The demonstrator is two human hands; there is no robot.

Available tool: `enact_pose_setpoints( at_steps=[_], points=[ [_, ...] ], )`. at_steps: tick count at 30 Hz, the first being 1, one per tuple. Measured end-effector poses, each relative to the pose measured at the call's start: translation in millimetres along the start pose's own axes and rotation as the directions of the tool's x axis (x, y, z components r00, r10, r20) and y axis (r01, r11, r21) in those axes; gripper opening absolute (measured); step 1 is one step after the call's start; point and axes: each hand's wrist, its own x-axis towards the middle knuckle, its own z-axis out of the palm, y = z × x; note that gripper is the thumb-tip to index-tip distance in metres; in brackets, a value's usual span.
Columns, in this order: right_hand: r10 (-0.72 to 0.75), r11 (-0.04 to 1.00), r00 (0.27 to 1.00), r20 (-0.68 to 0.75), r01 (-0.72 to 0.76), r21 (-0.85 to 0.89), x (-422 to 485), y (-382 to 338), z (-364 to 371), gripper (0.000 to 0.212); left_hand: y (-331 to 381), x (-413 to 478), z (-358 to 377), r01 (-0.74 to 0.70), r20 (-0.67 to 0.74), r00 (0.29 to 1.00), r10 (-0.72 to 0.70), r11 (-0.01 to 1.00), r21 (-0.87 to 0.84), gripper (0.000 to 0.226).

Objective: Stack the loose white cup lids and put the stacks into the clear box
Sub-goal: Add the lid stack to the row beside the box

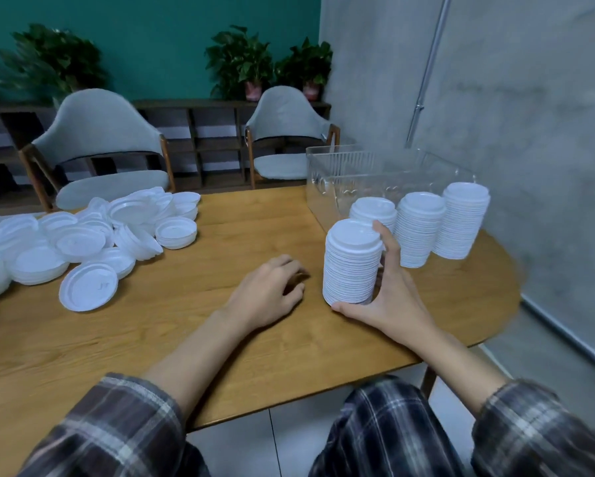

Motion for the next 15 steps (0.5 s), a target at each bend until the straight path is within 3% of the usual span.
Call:
enact_pose_setpoints(
  at_steps=[15],
  points=[
    [0.124,0.981,0.975,-0.185,-0.149,-0.126,-24,64,-100,0.142,88,69,64,-0.283,0.003,0.959,0.284,0.956,-0.072,0.019]
  ],
)
